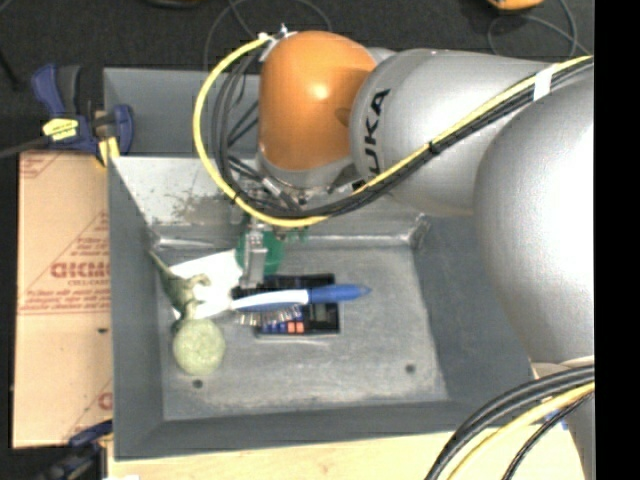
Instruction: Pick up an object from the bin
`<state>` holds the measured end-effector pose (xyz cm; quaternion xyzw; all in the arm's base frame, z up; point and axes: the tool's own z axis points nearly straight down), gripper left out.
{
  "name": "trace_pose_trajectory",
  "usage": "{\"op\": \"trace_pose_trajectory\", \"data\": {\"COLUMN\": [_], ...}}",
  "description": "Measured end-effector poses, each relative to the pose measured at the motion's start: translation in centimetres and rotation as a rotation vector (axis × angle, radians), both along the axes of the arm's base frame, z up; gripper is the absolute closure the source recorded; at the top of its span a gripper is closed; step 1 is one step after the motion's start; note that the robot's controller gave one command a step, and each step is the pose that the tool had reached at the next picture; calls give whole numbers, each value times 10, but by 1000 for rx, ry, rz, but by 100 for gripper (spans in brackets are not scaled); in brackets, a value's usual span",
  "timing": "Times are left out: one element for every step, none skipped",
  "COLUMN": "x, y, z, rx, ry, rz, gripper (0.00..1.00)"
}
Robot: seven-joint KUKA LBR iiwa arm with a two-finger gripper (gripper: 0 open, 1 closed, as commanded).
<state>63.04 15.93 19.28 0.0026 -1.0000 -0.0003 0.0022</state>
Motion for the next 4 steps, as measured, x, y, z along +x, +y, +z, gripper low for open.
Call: {"op": "trace_pose_trajectory", "data": {"x": [2,-5,-13,-5], "y": [-1,12,16,21], "z": [5,-63,-124,-77], "rx": [1,0,2,1], "ry": [-9,-12,-8,-6], "rz": [-3,89,180,94], "gripper": [0,0,0,0]}}
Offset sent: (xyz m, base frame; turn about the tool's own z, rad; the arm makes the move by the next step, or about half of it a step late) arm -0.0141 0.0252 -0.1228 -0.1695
